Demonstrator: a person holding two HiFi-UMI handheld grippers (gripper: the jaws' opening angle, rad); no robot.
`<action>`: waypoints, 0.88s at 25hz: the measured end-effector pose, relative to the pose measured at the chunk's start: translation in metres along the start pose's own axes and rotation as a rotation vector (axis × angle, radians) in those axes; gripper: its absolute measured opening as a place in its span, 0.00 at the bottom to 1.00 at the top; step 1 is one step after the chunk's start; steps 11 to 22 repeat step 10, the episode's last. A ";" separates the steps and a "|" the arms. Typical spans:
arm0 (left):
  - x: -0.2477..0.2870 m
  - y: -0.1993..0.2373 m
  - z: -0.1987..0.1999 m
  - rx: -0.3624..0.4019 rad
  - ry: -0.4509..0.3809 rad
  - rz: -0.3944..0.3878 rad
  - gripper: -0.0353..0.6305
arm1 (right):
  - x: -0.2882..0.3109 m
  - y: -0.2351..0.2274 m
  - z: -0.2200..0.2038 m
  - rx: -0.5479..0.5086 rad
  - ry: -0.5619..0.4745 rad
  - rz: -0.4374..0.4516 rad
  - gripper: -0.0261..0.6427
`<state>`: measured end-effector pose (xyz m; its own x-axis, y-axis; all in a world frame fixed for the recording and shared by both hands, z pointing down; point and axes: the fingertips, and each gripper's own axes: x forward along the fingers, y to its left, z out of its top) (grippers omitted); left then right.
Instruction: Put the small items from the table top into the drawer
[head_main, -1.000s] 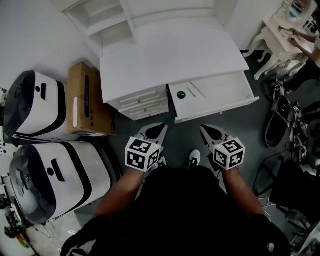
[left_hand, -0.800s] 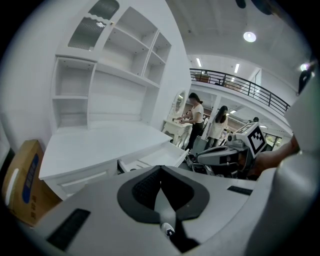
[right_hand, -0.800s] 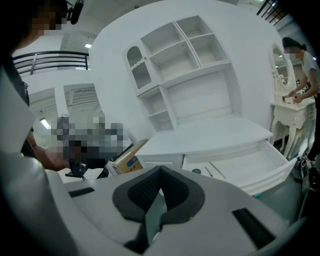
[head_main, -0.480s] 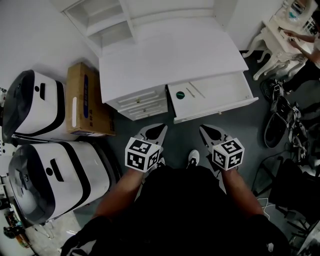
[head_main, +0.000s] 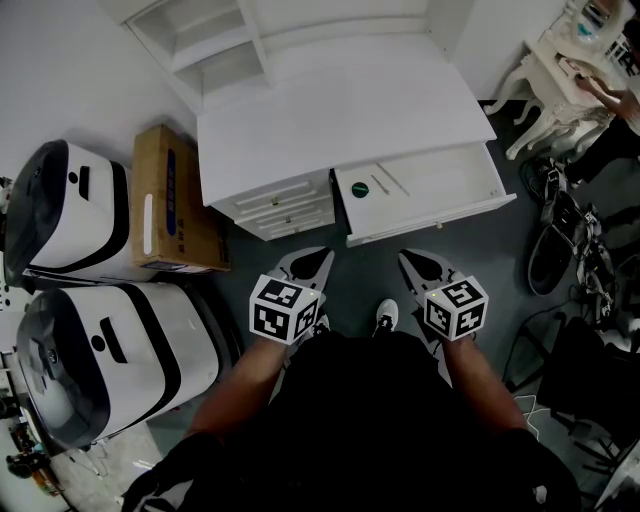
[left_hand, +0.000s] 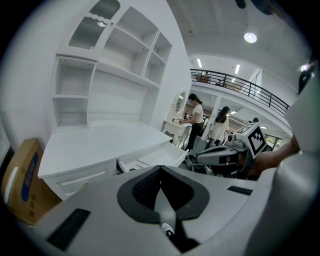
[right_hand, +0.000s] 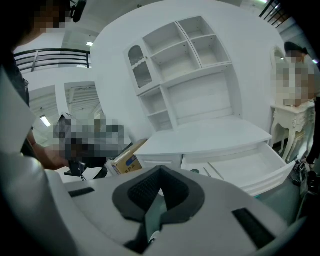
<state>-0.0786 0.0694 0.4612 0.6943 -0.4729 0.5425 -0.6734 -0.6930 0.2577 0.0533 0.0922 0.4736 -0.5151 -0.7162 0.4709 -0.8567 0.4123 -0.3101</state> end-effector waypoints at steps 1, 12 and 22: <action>0.000 0.000 0.000 0.000 0.000 0.000 0.06 | 0.000 0.000 0.000 0.000 0.000 0.000 0.08; 0.002 -0.003 0.001 0.003 -0.001 0.001 0.06 | -0.002 -0.002 -0.001 0.003 -0.001 0.003 0.08; 0.002 -0.003 0.001 0.003 -0.001 0.001 0.06 | -0.002 -0.002 -0.001 0.003 -0.001 0.003 0.08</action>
